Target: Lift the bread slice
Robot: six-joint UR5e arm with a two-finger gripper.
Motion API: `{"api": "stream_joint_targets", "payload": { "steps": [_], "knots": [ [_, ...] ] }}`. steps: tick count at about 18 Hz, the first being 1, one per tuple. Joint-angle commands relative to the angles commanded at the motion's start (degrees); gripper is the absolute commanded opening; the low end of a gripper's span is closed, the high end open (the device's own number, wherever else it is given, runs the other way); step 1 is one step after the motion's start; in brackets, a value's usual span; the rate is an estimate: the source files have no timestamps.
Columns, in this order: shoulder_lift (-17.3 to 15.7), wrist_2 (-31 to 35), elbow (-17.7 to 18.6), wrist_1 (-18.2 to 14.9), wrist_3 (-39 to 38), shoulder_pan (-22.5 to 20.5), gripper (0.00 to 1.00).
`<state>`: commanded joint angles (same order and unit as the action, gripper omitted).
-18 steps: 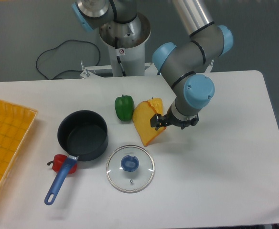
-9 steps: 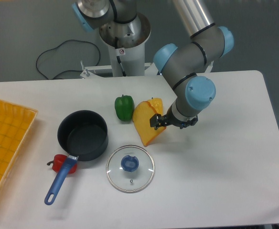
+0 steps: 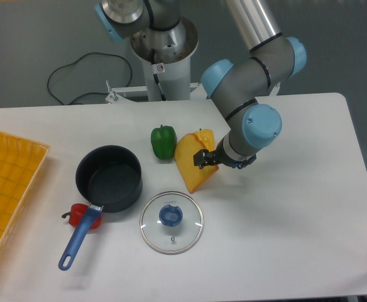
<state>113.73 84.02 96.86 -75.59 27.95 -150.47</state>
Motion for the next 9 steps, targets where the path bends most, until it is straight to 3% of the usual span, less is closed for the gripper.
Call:
{"api": "stream_joint_targets", "payload": {
  "steps": [1, 4, 6, 8, 9],
  "knots": [
    [0.0, -0.17, 0.0, -0.09, 0.0, 0.0, 0.96],
    [-0.17, -0.79, -0.09, -0.52, 0.0, 0.09, 0.71],
    [-0.26, -0.88, -0.61, -1.67, 0.09, 0.0, 0.63],
    [-0.26, -1.23, -0.62, -1.84, -0.09, 0.17, 0.47],
    [-0.18, -1.23, -0.62, -1.85, -0.17, 0.26, 0.47]
  ]
}}
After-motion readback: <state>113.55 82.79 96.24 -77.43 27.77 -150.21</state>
